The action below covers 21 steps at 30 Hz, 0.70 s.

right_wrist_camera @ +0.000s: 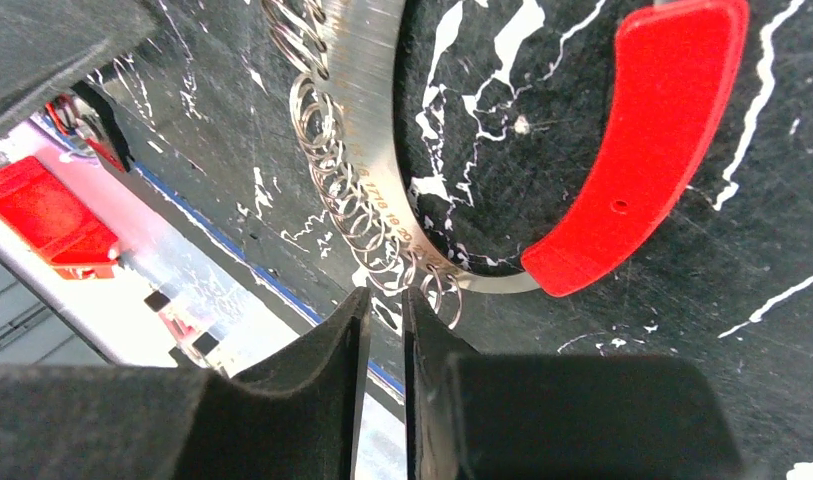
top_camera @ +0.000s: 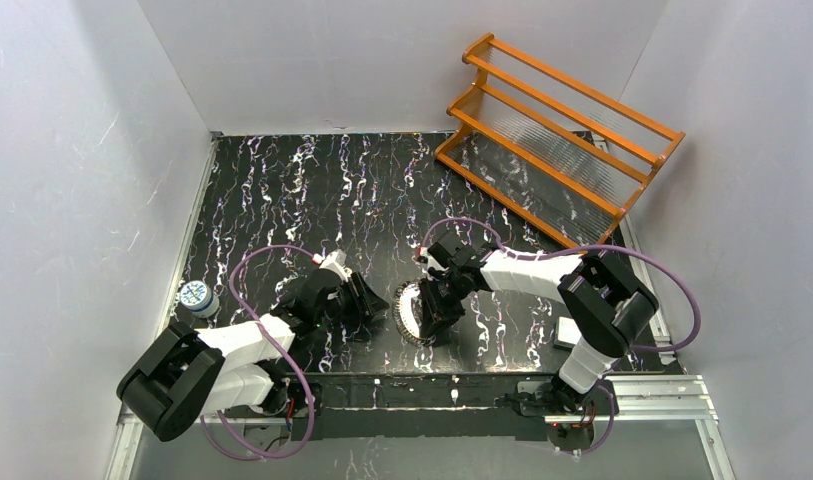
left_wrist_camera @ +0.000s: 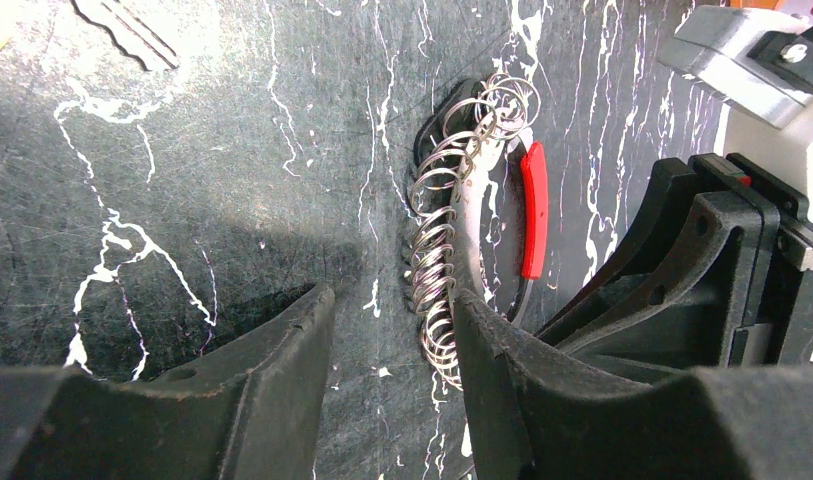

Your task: Put the keys on the keyring

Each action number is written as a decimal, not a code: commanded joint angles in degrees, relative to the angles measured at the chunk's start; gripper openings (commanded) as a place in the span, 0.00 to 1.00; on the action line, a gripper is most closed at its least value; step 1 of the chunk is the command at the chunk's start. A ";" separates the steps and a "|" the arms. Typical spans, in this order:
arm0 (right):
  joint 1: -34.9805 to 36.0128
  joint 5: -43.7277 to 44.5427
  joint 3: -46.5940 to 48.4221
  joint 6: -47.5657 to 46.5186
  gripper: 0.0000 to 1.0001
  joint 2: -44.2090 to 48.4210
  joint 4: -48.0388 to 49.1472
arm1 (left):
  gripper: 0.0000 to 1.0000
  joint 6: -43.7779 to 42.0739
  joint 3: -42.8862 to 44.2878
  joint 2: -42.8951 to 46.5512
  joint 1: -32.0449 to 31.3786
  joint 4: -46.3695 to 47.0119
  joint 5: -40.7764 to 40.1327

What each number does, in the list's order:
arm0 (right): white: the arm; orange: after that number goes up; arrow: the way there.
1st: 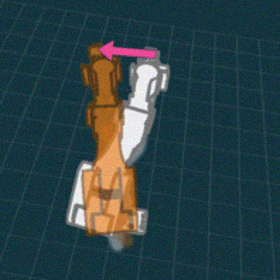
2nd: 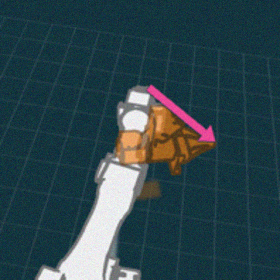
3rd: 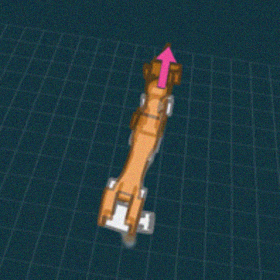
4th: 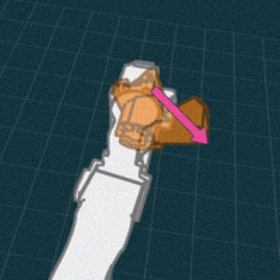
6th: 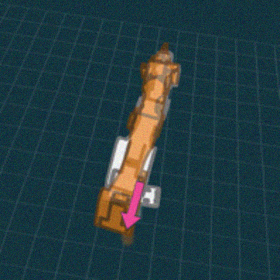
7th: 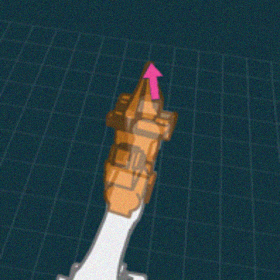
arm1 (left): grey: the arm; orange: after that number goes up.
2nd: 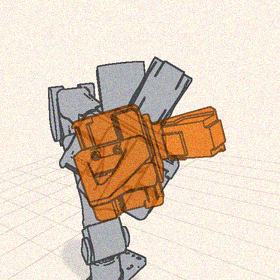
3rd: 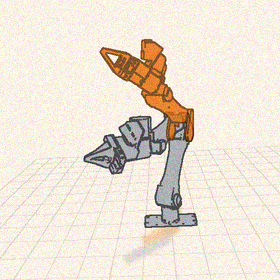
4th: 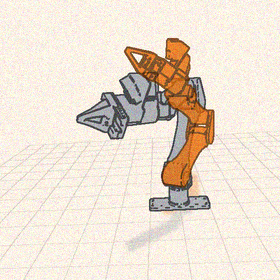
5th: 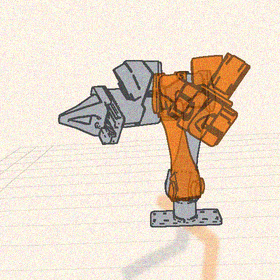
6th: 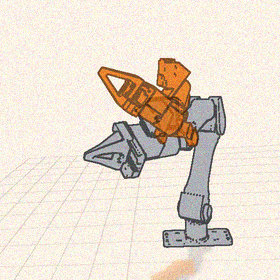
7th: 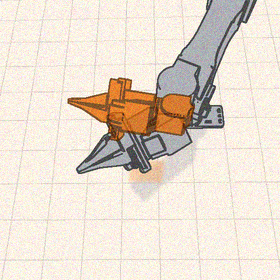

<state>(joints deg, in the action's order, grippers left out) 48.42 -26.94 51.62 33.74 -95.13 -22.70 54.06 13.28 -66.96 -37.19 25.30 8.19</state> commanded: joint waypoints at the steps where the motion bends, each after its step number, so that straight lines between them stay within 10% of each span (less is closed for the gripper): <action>1: 0.35 1.19 1.02 -0.90 0.27 1.70 -2.69 | 0.45 -0.01 -0.89 0.47 0.28 -0.93 0.60; 21: 0.32 -2.22 -1.98 -0.03 0.37 -2.65 1.24 | 0.45 -0.01 -0.63 -0.62 0.28 -0.53 0.88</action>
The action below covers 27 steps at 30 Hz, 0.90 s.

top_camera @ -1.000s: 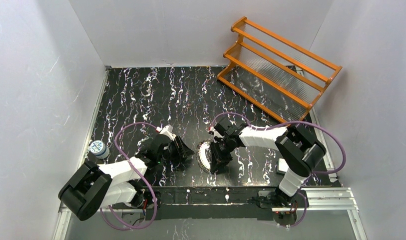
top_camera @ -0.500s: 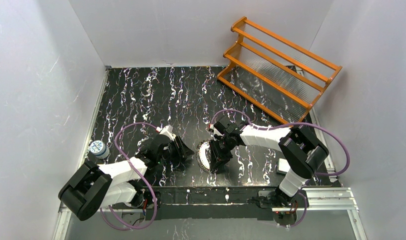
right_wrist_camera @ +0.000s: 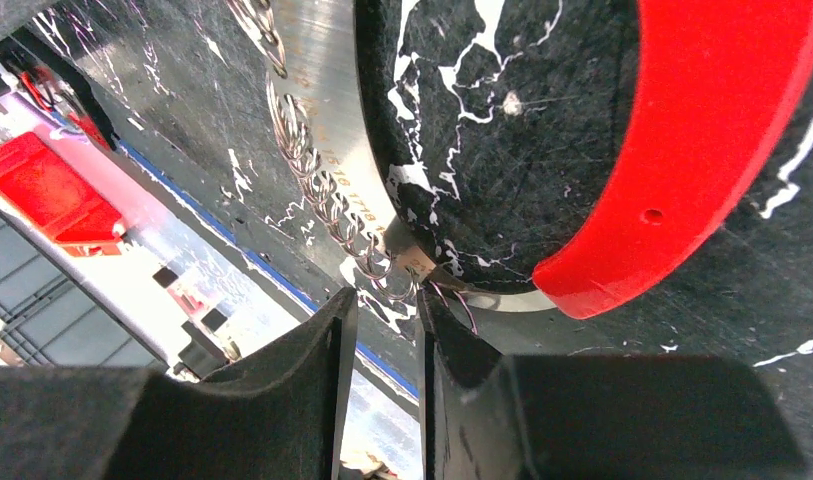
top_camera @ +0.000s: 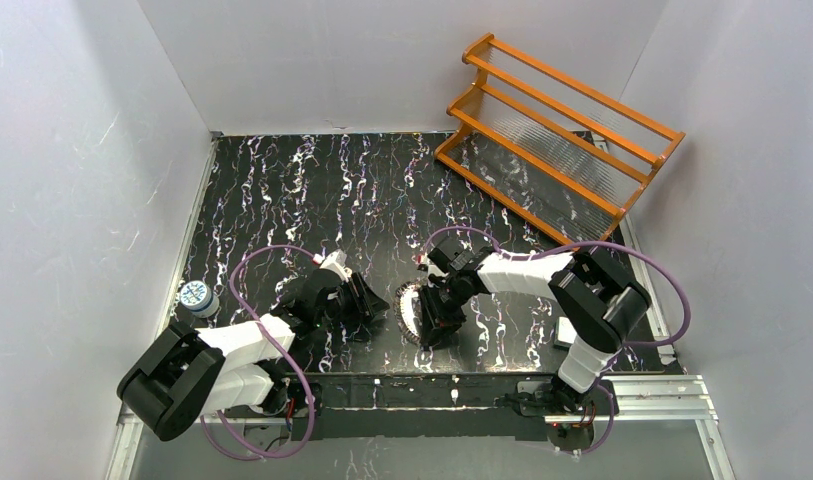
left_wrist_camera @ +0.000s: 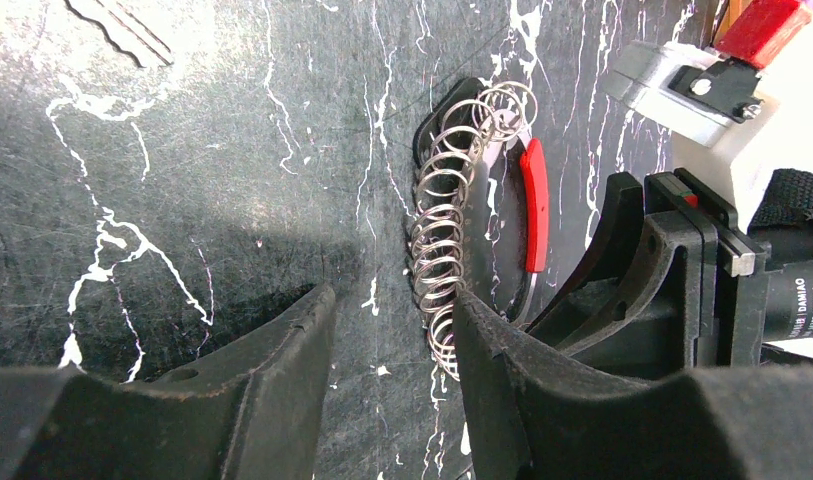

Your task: Put the keys on the keyring

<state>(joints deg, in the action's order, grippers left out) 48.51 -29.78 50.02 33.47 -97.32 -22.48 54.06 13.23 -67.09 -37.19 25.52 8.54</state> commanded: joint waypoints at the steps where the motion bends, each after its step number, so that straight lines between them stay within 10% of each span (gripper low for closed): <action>1: 0.22 0.93 -0.29 0.19 0.36 -0.50 1.14 | 0.44 0.06 -0.58 -0.43 0.28 -0.81 0.65; 19: 0.33 14.18 0.66 -1.13 0.31 -0.68 1.04 | 0.43 0.03 -0.49 0.03 0.28 -0.75 0.50; 27: 0.50 20.72 4.01 -6.11 0.01 -0.26 -2.47 | 0.43 -0.26 -0.79 1.18 0.28 -1.00 0.39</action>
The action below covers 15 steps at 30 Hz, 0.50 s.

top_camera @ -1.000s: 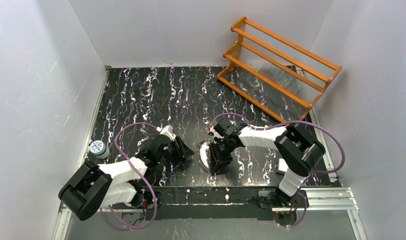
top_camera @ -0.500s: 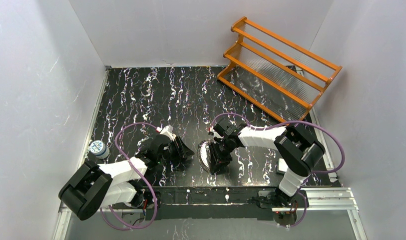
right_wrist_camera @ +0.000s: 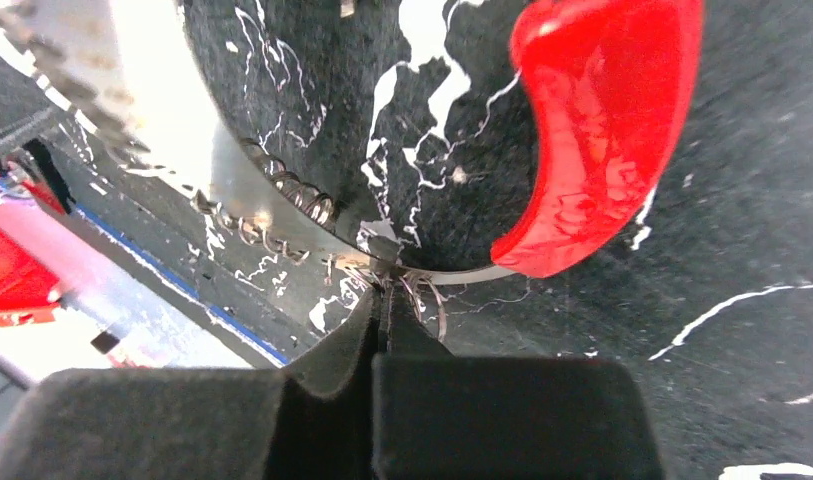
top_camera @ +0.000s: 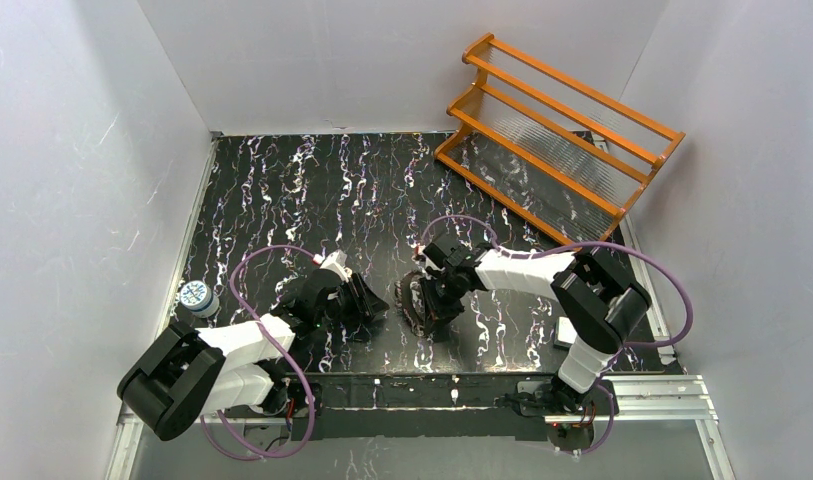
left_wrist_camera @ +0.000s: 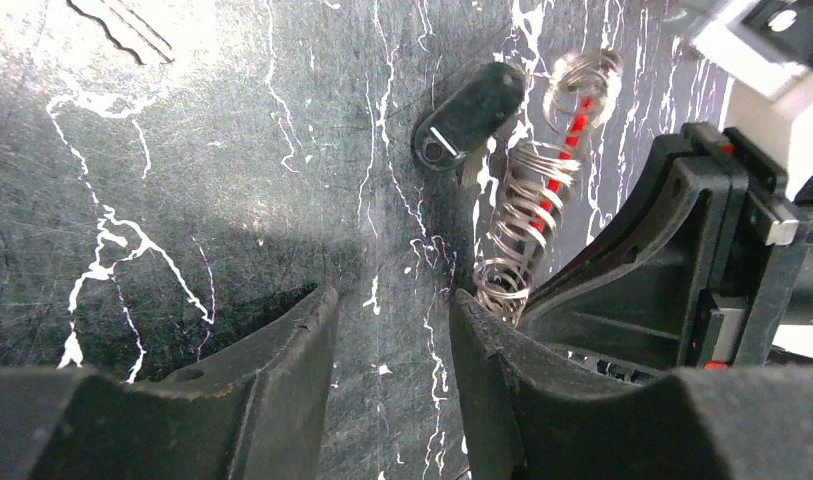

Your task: Put the keys on the keyring

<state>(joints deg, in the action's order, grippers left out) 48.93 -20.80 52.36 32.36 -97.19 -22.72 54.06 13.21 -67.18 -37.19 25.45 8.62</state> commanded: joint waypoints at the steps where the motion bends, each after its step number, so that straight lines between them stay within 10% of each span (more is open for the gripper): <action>1: 0.12 12.39 2.31 -5.95 0.01 -0.03 -2.82 | 0.42 -0.25 -0.88 1.52 0.28 -1.00 0.19; 15: 0.99 14.95 8.54 -17.47 0.01 6.12 -9.34 | 0.41 -7.69 1.05 9.72 0.28 -5.76 -2.28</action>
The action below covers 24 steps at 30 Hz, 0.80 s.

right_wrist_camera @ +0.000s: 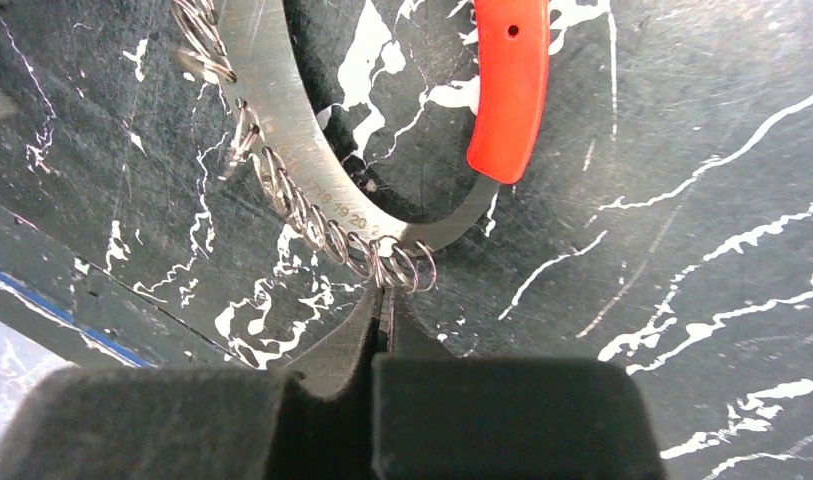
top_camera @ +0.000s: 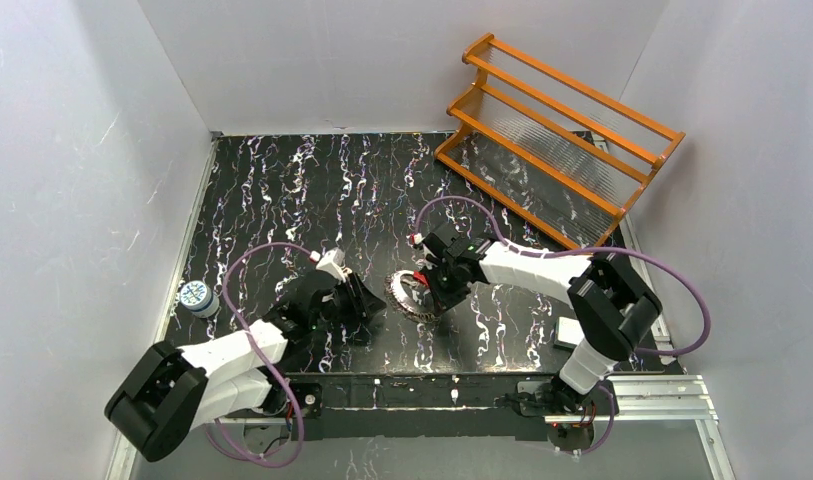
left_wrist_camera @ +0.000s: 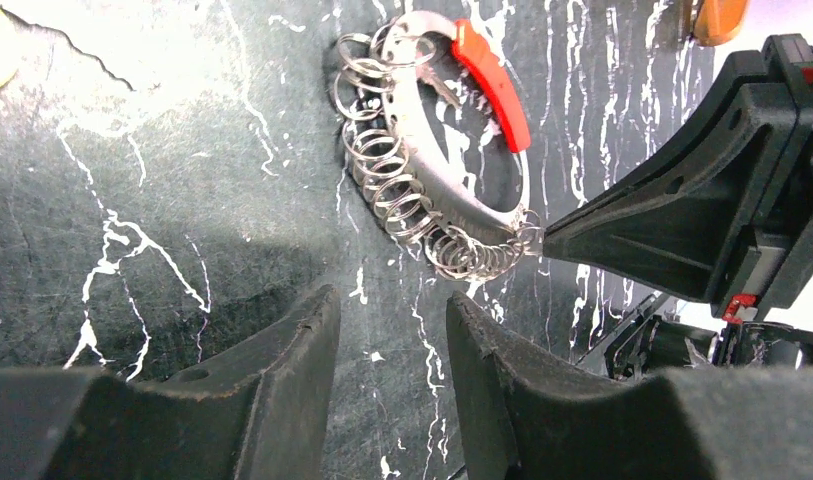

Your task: Put the keys on the keyring

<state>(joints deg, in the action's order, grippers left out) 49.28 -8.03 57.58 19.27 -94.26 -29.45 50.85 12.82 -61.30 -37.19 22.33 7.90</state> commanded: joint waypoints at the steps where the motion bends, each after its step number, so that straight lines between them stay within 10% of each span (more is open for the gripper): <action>1: 0.83 2.38 3.73 -4.94 0.01 3.54 -2.75 | 0.41 -5.60 1.57 5.03 0.28 -2.85 -1.57; 24: 2.84 0.79 -2.68 -25.23 0.01 27.51 17.10 | 0.41 -40.43 4.99 21.06 0.19 8.54 17.10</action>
<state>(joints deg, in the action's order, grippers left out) 52.01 -4.84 58.02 1.83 -72.66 -22.04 19.59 15.11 -42.72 -37.19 27.40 19.49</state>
